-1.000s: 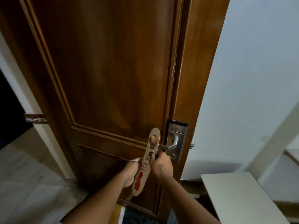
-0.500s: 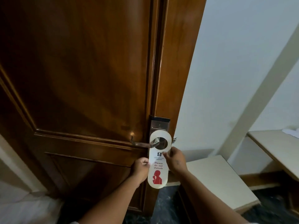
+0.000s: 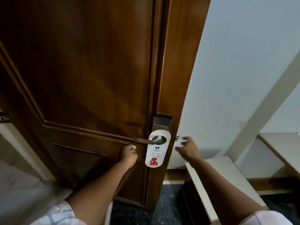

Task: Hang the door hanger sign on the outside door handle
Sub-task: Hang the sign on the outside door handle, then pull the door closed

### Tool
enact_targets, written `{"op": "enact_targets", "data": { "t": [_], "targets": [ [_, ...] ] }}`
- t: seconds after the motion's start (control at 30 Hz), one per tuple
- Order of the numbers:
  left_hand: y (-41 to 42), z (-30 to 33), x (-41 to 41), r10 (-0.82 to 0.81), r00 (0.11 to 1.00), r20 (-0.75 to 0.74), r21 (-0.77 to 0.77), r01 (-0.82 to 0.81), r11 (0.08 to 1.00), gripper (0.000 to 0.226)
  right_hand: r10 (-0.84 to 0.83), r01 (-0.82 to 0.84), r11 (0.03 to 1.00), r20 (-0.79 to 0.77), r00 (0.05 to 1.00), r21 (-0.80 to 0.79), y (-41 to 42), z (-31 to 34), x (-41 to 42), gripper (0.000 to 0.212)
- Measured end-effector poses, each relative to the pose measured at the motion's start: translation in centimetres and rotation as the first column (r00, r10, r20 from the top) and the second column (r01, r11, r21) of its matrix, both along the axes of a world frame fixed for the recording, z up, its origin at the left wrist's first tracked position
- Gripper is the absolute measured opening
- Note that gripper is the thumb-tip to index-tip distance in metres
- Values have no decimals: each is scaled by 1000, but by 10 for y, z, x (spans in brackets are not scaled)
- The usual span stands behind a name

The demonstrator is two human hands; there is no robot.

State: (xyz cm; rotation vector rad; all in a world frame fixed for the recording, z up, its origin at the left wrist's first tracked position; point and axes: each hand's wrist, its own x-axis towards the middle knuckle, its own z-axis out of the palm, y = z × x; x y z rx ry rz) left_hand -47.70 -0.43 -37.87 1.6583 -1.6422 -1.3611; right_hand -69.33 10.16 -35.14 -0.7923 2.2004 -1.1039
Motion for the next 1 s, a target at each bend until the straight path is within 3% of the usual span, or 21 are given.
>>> {"op": "enact_targets", "data": {
  "t": [0.1, 0.17, 0.23, 0.43, 0.53, 0.63, 0.73, 0.8, 0.9, 0.97, 1.0],
  "targets": [
    [-8, 42, 12, 32, 998, 55, -267, -16, 964, 39, 8, -28, 977, -95, 995, -213, -12, 43, -10, 63],
    [-1, 76, 10, 6, 993, 115, -500, 52, 865, 43, 155, -184, 936, -118, 981, -300, -22, 71, -5, 62],
    [11, 102, -4, -44, 987, 152, -631, 131, 764, 48, 235, -256, 914, -105, 966, -313, -27, 82, 1, 62],
    [72, 162, -61, -148, 960, 238, -832, 280, 478, 50, 321, -333, 868, -95, 942, -369, -1, 82, 1, 44],
    [105, 179, -81, -30, 955, 294, -861, 279, 426, 71, 354, -364, 823, -107, 929, -435, 18, 78, 11, 21],
    [139, 190, -88, 156, 941, 300, -887, 215, 409, 93, 434, -420, 758, -94, 896, -499, 46, 75, 29, 40],
    [164, 198, -72, 329, 926, 185, -939, 69, 336, 107, 526, -465, 687, -60, 848, -559, 63, 68, 52, 38],
    [180, 195, -45, 405, 911, 79, -966, -31, 256, 113, 606, -524, 608, -77, 792, -597, 69, 60, 72, 37],
    [205, 187, 12, 478, 876, 69, -988, -7, 155, 119, 685, -684, 427, -282, 672, -592, 71, 51, 112, 27],
    [225, 187, 48, 533, 844, 63, -991, -11, 135, 120, 735, -828, 296, -441, 516, -475, 69, 42, 136, 28],
    [236, 187, 72, 601, 797, 68, -992, -7, 122, 118, 764, -901, 195, -515, 388, -389, 65, 36, 155, 29]
  ]
}}
